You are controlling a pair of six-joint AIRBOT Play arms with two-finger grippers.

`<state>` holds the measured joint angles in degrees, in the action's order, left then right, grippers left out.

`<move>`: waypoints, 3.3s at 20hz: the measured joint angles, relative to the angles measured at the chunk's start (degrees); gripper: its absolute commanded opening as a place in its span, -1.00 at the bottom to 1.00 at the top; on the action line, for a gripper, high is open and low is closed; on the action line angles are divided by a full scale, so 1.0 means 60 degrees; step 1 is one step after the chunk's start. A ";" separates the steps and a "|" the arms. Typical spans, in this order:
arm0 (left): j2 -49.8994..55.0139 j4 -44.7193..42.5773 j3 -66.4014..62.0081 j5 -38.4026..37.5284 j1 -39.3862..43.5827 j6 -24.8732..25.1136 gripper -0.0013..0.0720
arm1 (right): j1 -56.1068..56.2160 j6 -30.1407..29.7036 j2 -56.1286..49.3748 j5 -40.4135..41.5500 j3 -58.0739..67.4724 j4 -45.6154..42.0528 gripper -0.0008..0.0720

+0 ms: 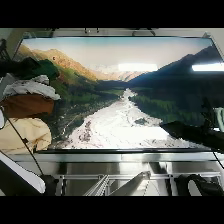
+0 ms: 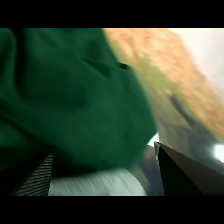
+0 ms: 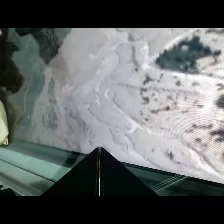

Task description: Fold the shirts.

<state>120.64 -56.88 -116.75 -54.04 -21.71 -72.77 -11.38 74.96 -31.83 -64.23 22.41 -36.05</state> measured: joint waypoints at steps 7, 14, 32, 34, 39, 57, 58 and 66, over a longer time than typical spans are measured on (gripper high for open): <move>0.1126 -0.1013 -0.0284 0.1450 0.0386 -0.0248 -0.90 | 0.0000 0.0000 0.0000 0.0186 -0.0004 0.0306 -0.92; -0.0936 -0.0273 -0.0382 0.0885 0.0798 0.0098 -0.89 | 0.0000 -0.0004 0.0000 0.0266 -0.0004 0.0372 -0.92; -0.6273 0.2357 0.2532 -0.4878 0.5978 0.0153 -0.08 | -0.0011 -0.0630 0.0000 -0.0131 0.0000 0.0372 0.03; -0.6109 0.1712 0.3042 -0.4936 0.6014 -0.0164 -0.08 | -0.0095 -0.0648 0.0000 -0.0135 0.0018 0.0189 0.03; -0.5723 0.1115 0.4765 -0.5730 0.5683 -0.0743 -0.06 | -0.1541 -0.0386 -0.0033 -0.0142 0.0426 -0.1155 0.02; -0.1705 0.3322 0.6430 -0.3799 0.7643 0.0823 -0.94 | -0.3687 -0.3038 -0.6237 -0.0113 0.1042 -0.0018 -0.92; -0.1537 0.3351 0.6175 -0.3861 0.7708 0.0878 -0.93 | -0.3687 -0.3373 -0.6298 -0.0430 0.1158 0.0353 -0.93; -0.3268 0.7515 0.4747 -0.5927 0.6980 0.2244 -0.92 | -0.3701 -0.4204 -0.4925 -0.4958 0.3056 0.6309 -0.92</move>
<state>101.03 -11.79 -88.27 -89.60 20.16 -59.31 -33.58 49.74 -61.39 -93.97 40.75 1.80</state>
